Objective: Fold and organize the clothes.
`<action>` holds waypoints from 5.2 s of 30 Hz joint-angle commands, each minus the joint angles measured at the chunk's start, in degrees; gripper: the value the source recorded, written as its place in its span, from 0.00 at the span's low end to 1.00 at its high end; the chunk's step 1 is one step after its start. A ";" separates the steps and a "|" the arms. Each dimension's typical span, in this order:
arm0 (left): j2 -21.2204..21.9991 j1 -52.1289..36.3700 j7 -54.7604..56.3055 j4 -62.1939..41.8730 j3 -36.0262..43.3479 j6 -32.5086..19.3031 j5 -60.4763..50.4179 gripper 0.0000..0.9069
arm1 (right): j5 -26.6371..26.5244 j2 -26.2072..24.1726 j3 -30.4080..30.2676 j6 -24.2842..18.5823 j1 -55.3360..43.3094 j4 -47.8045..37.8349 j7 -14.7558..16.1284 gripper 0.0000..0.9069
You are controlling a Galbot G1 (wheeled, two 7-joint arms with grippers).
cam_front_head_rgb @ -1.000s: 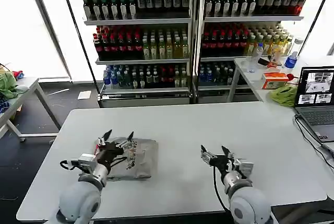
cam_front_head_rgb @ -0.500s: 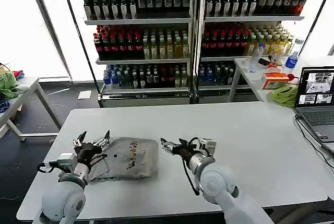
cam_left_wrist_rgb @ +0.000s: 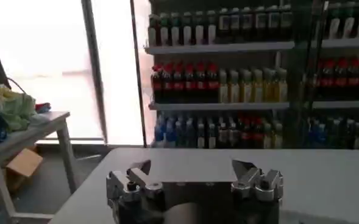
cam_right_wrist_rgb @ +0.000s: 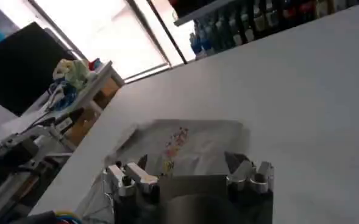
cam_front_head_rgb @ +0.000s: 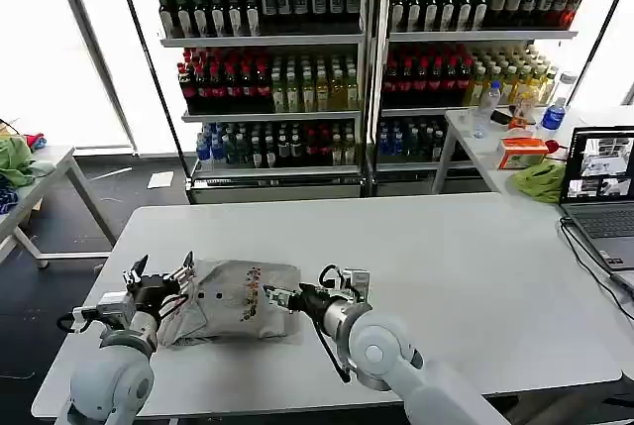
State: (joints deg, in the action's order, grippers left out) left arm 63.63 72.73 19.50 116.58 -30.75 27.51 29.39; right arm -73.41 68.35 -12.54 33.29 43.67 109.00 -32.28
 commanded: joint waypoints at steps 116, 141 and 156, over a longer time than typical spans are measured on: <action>-0.31 -0.34 0.17 1.31 -0.50 1.29 3.15 1.00 | 8.28 -14.10 32.69 -0.10 37.90 15.08 1.30 1.00; 0.08 1.11 0.46 2.51 -0.40 2.46 3.07 1.00 | 5.43 -10.15 25.79 0.00 22.58 12.46 4.01 1.00; 0.04 1.11 0.38 1.87 0.10 2.97 3.20 1.00 | 1.35 -13.46 25.21 0.06 29.47 17.76 1.38 1.00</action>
State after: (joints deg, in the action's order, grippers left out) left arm 63.96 73.61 19.91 118.65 -30.50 30.44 32.56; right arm -69.77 56.10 14.22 33.34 70.40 124.56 -29.43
